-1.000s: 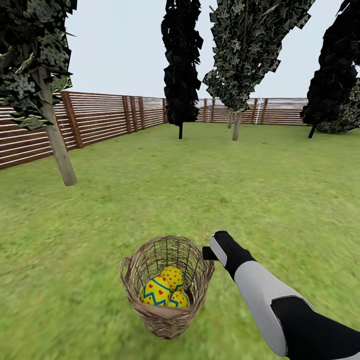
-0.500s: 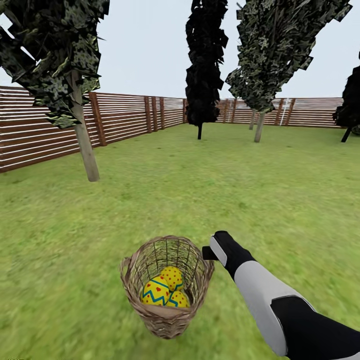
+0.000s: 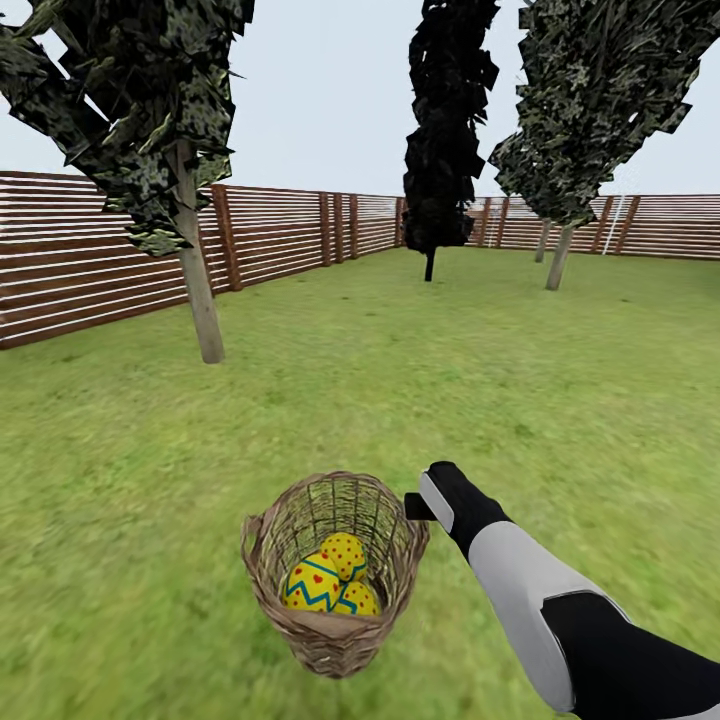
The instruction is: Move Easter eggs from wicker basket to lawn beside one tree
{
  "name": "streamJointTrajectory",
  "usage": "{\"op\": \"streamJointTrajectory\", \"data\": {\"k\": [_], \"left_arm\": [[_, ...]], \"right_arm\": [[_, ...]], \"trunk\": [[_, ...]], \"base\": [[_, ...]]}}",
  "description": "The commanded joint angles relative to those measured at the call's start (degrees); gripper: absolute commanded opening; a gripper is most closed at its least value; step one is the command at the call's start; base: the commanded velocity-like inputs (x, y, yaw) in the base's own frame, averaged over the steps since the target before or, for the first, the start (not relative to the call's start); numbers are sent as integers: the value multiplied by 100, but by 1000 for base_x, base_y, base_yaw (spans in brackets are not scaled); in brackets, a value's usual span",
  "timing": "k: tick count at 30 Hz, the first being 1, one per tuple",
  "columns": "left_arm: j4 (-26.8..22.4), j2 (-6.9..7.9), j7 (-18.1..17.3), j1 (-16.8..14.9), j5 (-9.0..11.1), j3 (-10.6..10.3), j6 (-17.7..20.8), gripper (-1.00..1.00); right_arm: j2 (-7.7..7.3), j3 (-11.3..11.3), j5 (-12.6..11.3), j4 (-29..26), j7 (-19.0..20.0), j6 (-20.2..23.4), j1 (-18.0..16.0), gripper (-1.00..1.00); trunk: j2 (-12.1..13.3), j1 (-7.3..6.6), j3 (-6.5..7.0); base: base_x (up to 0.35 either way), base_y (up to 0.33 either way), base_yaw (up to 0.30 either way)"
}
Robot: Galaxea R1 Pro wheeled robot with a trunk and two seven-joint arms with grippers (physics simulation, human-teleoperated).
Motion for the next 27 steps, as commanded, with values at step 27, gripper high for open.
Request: {"op": "streamJointTrajectory", "data": {"k": [27], "left_arm": [[20,-1,3,2,28,1,-61,100]], "right_arm": [[0,18,-119,-7,-39,3,-3,-100]], "trunk": [[-2,3,-6]], "base": [[315,-130,100]]}}
